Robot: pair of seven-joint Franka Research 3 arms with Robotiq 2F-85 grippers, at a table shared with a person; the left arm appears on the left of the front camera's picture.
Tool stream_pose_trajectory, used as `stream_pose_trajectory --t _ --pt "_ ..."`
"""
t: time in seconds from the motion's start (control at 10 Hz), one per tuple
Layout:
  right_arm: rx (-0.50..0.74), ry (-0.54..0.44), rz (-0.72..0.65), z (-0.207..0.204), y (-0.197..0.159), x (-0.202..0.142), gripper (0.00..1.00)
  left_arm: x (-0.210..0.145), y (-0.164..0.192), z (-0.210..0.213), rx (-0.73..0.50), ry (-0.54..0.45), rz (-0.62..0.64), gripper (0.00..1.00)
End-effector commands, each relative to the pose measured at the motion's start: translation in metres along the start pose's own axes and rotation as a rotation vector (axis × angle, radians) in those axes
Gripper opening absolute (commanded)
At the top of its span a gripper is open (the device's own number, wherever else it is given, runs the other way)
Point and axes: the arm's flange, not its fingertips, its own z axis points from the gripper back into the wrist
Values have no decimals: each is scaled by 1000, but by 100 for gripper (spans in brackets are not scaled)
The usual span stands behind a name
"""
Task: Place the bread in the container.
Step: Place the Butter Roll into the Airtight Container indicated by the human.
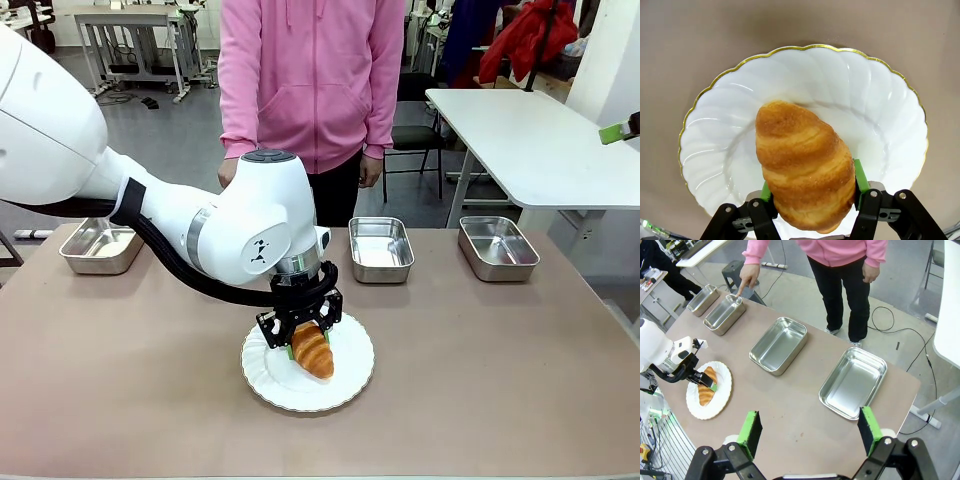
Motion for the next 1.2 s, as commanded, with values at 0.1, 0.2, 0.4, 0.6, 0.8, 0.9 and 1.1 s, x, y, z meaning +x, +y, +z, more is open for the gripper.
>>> stream_pose_trajectory --t 0.1,0.2,0.4,0.6,0.8,0.9,1.1 --pt "18 -26 5 0 -1 1 100 -1 0 -1 3 3 -2 66" --pt "18 -26 5 0 -1 1 100 0 0 0 0 0 0 66" --pt "18 -26 5 0 -1 1 100 0 0 0 0 0 0 47" --pt "18 -26 5 0 -1 1 100 10 4 21 -19 -26 -11 64" --pt "18 -26 5 0 -1 1 100 35 20 75 -30 -39 -56 64" --pt "18 -26 5 0 -1 1 100 47 27 98 -38 -44 -70 64" --pt "18 -26 5 0 -1 1 100 84 45 142 -47 -37 -132 64"
